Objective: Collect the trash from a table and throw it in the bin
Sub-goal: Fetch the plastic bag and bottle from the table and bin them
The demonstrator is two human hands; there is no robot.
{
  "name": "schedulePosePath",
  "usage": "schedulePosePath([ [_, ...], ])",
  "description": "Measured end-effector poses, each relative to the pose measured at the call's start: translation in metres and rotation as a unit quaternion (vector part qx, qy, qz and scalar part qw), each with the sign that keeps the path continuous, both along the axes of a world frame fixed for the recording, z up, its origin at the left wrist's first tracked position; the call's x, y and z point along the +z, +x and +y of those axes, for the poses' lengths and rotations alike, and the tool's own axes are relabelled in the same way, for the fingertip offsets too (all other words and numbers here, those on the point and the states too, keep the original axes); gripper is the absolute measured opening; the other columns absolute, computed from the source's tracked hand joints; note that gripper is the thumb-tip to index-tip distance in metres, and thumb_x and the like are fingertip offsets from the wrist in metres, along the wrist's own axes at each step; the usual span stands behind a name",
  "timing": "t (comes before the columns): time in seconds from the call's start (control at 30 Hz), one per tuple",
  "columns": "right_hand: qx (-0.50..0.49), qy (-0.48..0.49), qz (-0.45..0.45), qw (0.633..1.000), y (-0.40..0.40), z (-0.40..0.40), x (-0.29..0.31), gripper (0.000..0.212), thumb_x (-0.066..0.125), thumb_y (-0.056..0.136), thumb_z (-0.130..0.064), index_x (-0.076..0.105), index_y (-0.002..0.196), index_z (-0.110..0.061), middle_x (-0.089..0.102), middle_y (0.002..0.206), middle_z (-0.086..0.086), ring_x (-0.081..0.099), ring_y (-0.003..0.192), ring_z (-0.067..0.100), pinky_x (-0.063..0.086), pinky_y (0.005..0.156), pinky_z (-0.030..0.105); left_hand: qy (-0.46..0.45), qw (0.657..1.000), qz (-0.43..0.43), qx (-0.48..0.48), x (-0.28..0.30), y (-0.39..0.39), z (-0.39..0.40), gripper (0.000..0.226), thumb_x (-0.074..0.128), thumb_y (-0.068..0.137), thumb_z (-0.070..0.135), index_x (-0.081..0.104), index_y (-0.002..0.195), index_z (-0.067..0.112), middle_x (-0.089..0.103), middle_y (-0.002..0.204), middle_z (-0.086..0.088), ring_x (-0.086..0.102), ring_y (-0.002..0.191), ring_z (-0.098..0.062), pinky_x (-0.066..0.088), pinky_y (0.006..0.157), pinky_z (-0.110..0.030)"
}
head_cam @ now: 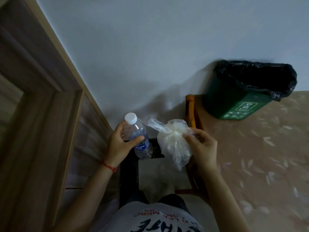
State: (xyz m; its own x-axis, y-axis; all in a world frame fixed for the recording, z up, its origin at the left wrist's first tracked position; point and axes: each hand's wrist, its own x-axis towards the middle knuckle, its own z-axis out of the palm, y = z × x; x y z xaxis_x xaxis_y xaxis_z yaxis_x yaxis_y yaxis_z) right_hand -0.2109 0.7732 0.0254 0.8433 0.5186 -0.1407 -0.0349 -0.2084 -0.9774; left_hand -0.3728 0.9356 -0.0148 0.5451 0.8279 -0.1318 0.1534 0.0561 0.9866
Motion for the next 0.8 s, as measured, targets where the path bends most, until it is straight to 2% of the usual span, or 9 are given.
schedulePosePath([
  [0.07, -0.006, 0.009, 0.008, 1.0, 0.007, 0.002, 0.003, 0.013, 0.068, 0.08, -0.008, 0.071, 0.089, -0.017, 0.072, 0.085, 0.004, 0.069, 0.08, 0.017, 0.058, 0.073, 0.038, 0.0, 1.0, -0.005, 0.003, 0.001, 0.009, 0.008, 0.074, 0.086, 0.049, 0.033, 0.054, 0.114, 0.015, 0.064, 0.11, -0.005, 0.061, 0.101, -0.015, 0.051, 0.078, -0.015],
  [0.13, -0.018, 0.016, 0.001, 1.0, 0.015, 0.001, 0.007, 0.014, 0.068, 0.079, -0.007, 0.071, 0.087, -0.018, 0.072, 0.082, 0.003, 0.069, 0.08, 0.017, 0.057, 0.071, 0.033, 0.002, 1.0, -0.009, 0.004, 0.003, 0.018, 0.014, 0.067, 0.079, 0.045, 0.041, 0.056, 0.106, 0.024, 0.064, 0.104, 0.005, 0.061, 0.097, -0.011, 0.051, 0.078, -0.018],
  [0.2, -0.032, 0.023, -0.012, 0.999, 0.024, -0.002, 0.014, 0.016, 0.068, 0.079, -0.004, 0.071, 0.086, -0.018, 0.072, 0.081, -0.001, 0.069, 0.078, 0.013, 0.056, 0.068, 0.027, 0.01, 1.0, -0.008, -0.008, 0.006, 0.029, 0.02, 0.067, 0.077, 0.047, 0.044, 0.056, 0.106, 0.024, 0.064, 0.104, 0.005, 0.062, 0.098, -0.013, 0.051, 0.082, -0.025],
  [0.37, -0.081, 0.051, -0.006, 0.995, 0.044, -0.015, 0.029, 0.014, 0.067, 0.08, -0.004, 0.069, 0.087, -0.015, 0.071, 0.083, 0.0, 0.069, 0.075, 0.01, 0.054, 0.062, 0.018, 0.02, 0.998, -0.043, -0.043, 0.022, 0.066, 0.024, 0.077, 0.077, 0.046, 0.04, 0.055, 0.113, 0.011, 0.065, 0.103, 0.003, 0.062, 0.09, -0.003, 0.05, 0.074, -0.014],
  [0.43, -0.109, 0.066, 0.003, 0.992, 0.053, -0.023, 0.035, 0.013, 0.066, 0.08, -0.002, 0.069, 0.087, -0.013, 0.071, 0.083, 0.0, 0.069, 0.073, 0.009, 0.053, 0.06, 0.017, 0.029, 0.996, -0.051, -0.063, 0.029, 0.083, 0.022, 0.067, 0.08, 0.05, 0.029, 0.056, 0.11, 0.013, 0.067, 0.097, 0.009, 0.063, 0.085, 0.003, 0.049, 0.07, -0.011],
  [0.5, -0.138, 0.077, 0.008, 0.987, 0.062, -0.032, 0.039, 0.013, 0.066, 0.079, -0.001, 0.069, 0.088, -0.011, 0.071, 0.081, 0.002, 0.069, 0.072, 0.011, 0.053, 0.059, 0.018, 0.039, 0.994, -0.059, -0.085, 0.036, 0.102, 0.019, 0.052, 0.078, 0.059, 0.009, 0.055, 0.105, 0.017, 0.07, 0.082, 0.018, 0.063, 0.079, 0.009, 0.047, 0.066, -0.008],
  [0.6, -0.18, 0.082, 0.006, 0.98, 0.076, -0.045, 0.042, 0.013, 0.067, 0.078, 0.0, 0.069, 0.088, -0.009, 0.072, 0.076, -0.001, 0.069, 0.072, 0.014, 0.055, 0.06, 0.02, 0.052, 0.989, -0.076, -0.117, 0.049, 0.128, 0.015, 0.046, 0.073, 0.066, -0.002, 0.055, 0.101, 0.021, 0.068, 0.08, 0.031, 0.062, 0.078, 0.012, 0.046, 0.066, -0.006],
  [0.67, -0.203, 0.076, 0.0, 0.976, 0.086, -0.054, 0.042, 0.014, 0.067, 0.078, 0.001, 0.07, 0.087, -0.01, 0.072, 0.075, -0.003, 0.069, 0.072, 0.014, 0.056, 0.062, 0.023, 0.06, 0.985, -0.086, -0.136, 0.058, 0.143, 0.014, 0.045, 0.075, 0.066, 0.005, 0.054, 0.103, 0.018, 0.067, 0.079, 0.032, 0.062, 0.079, 0.012, 0.046, 0.066, -0.006],
  [0.8, -0.242, 0.076, 0.005, 0.967, 0.103, -0.067, 0.041, 0.018, 0.068, 0.077, 0.002, 0.071, 0.083, -0.015, 0.071, 0.08, 0.003, 0.069, 0.071, 0.017, 0.055, 0.06, 0.022, 0.081, 0.978, -0.103, -0.162, 0.071, 0.168, 0.012, 0.058, 0.07, 0.053, 0.039, 0.056, 0.105, 0.017, 0.067, 0.083, 0.032, 0.062, 0.083, 0.01, 0.046, 0.067, -0.006],
])
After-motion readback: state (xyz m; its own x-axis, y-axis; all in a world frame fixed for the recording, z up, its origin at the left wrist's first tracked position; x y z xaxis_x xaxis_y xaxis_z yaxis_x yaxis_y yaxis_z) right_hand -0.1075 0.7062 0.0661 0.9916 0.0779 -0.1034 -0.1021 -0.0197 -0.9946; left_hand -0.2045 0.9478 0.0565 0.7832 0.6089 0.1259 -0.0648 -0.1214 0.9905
